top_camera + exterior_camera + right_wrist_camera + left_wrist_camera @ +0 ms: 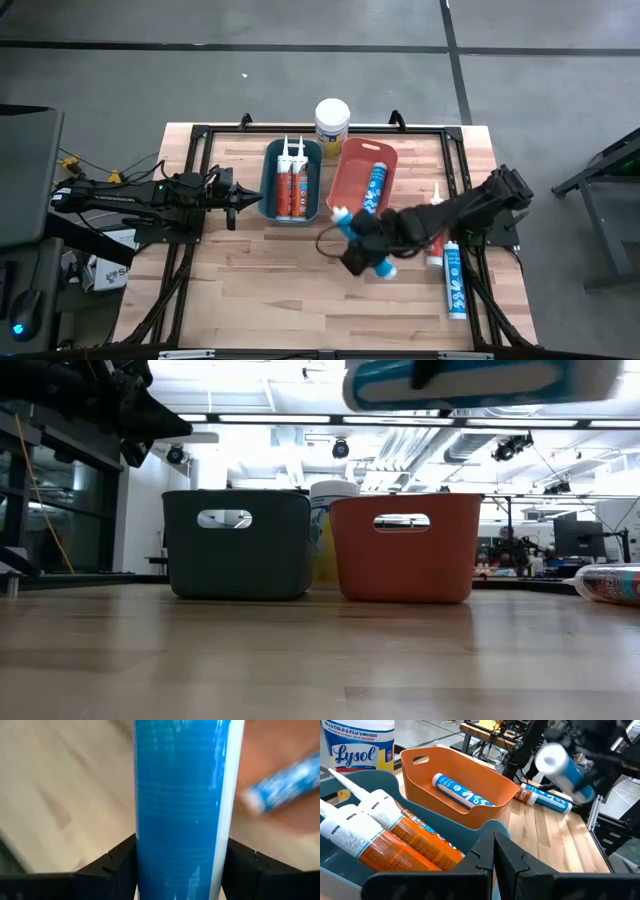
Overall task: Pick & place silicon tubes, Sealant and Lysol wipes
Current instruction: Put the top blue sealant into the orange bin
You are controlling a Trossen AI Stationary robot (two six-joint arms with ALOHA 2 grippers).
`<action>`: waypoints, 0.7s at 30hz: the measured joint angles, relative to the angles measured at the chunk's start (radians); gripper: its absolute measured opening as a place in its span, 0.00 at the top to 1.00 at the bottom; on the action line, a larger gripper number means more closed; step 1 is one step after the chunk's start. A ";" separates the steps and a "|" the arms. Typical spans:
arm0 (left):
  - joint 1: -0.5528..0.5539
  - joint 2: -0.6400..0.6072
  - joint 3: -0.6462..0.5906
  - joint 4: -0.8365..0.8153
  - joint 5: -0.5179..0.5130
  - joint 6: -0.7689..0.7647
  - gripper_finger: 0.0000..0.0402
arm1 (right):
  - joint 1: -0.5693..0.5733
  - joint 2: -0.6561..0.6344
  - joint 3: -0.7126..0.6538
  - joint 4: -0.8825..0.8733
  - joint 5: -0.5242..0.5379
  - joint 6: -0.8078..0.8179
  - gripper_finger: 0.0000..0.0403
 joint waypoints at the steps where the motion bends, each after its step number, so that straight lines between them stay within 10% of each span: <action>1: 0.000 0.000 0.000 0.000 0.000 0.000 1.00 | -0.017 0.000 0.013 -0.013 0.023 -0.019 0.48; 21: 0.000 0.000 0.000 0.000 0.000 0.000 1.00 | -0.329 -0.042 0.031 0.056 0.339 -0.116 0.48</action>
